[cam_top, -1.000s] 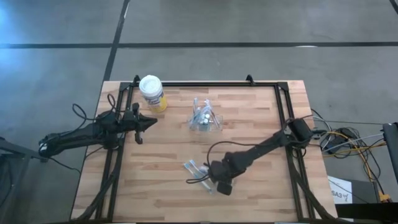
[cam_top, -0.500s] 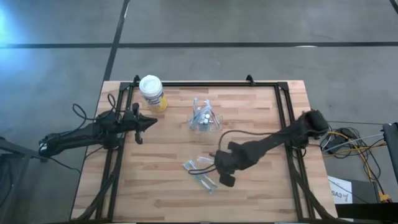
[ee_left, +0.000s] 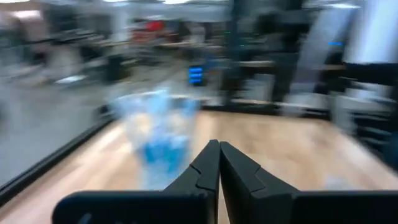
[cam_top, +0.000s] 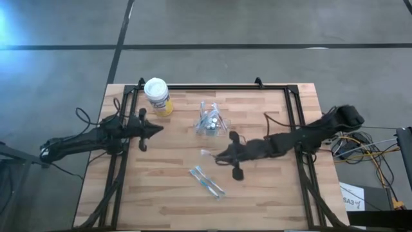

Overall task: Pick & Place toothbrushing station
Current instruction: Put the purple toothbrush into the right section of the transparent organizer

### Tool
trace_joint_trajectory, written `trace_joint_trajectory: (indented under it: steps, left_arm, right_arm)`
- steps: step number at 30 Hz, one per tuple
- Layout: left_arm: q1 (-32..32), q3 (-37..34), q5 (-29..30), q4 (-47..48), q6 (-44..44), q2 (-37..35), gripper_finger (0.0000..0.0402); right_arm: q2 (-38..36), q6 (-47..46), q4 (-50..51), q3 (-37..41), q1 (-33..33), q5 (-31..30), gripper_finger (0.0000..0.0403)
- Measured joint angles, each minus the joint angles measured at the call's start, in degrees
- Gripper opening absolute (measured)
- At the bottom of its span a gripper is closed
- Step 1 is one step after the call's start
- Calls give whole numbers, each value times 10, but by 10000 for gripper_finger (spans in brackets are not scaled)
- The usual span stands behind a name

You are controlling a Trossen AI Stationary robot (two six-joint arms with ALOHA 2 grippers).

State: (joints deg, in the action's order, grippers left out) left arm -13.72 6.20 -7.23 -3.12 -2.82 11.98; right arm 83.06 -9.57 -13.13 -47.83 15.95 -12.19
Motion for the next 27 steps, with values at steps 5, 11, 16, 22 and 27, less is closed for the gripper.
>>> trace_joint_trajectory:
  steps: [5, 11, 16, 22, 27]
  left_arm:
    - [1, 0, -78, -73, 8, 27, 4]
    - [2, 4, -77, -179, 12, 93, 33]
    - [4, 5, -82, -255, 35, 170, 85]
    - [14, 6, -83, -397, 22, 279, 158]
    - [26, 26, -84, -450, 12, 359, 182]
  right_arm:
    - [4, 72, -147, 57, -47, 1, 23]
    - [31, 105, -233, 84, -77, 5, 23]
    - [49, 119, -256, 81, -85, 5, 23]
    - [77, 156, -320, 79, -85, 7, 23]
    - [105, 160, -386, 79, -91, 7, 23]
